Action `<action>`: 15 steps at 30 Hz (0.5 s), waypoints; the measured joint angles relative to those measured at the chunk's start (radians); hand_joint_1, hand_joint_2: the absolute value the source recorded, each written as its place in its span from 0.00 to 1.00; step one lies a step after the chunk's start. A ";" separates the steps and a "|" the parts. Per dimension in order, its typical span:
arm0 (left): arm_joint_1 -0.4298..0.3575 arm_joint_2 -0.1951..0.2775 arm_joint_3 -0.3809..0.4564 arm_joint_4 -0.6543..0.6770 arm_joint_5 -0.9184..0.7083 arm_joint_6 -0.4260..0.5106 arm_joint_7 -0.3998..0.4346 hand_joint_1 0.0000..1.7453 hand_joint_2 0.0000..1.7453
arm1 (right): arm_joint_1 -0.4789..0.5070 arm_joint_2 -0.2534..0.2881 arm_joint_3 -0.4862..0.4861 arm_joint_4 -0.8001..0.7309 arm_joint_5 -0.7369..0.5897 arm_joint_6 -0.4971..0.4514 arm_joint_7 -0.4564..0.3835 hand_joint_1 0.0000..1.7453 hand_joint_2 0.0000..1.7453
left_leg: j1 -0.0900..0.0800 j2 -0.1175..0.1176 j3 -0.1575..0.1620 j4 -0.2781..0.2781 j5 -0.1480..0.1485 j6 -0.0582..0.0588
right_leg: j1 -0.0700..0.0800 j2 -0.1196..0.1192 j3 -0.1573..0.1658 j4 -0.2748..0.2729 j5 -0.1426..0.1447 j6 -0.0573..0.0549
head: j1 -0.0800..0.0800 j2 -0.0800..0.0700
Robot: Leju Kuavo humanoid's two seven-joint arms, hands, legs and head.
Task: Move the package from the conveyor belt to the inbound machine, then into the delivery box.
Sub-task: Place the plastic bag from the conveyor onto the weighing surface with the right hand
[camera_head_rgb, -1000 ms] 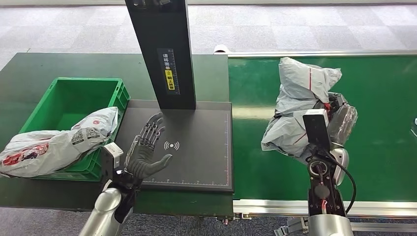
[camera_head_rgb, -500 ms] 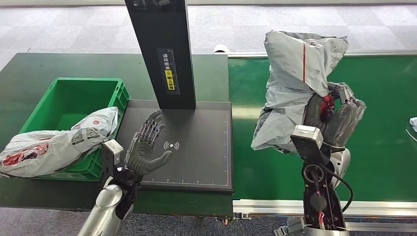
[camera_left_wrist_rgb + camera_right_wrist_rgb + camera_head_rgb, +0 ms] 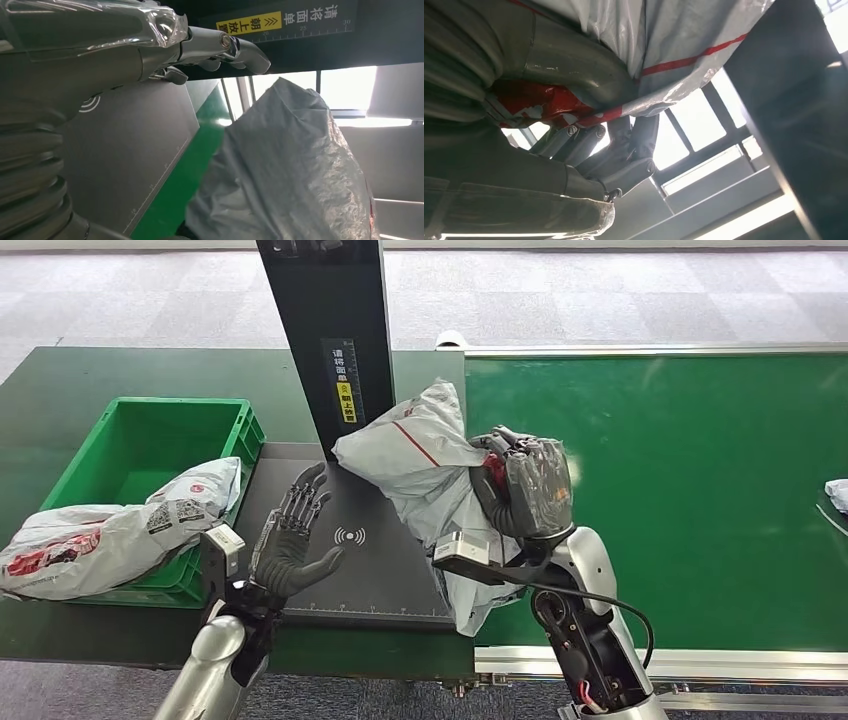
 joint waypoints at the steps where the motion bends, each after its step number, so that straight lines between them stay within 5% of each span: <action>1: 0.000 0.001 0.000 0.000 0.000 0.000 -0.001 0.00 1.00 | -0.002 0.000 0.008 0.008 0.001 0.000 0.001 1.00 1.00 | 0.000 0.000 0.000 0.000 0.000 0.000 | 0.000 0.000 0.000 0.000 0.000 0.000 | 0.000 0.000; 9: 0.001 0.008 0.000 0.000 0.000 0.000 -0.002 0.00 1.00 | -0.019 -0.004 0.046 0.045 0.021 0.049 0.020 1.00 1.00 | 0.000 0.000 0.000 0.000 0.000 0.000 | 0.000 0.000 0.000 0.000 0.000 0.000 | 0.000 0.000; 15: 0.007 0.012 0.000 -0.002 0.003 0.001 -0.004 0.00 1.00 | -0.070 -0.005 0.114 0.157 0.127 0.144 0.119 1.00 1.00 | 0.000 0.001 0.000 0.000 0.000 0.000 | 0.000 0.000 0.000 0.000 0.000 0.000 | 0.000 0.000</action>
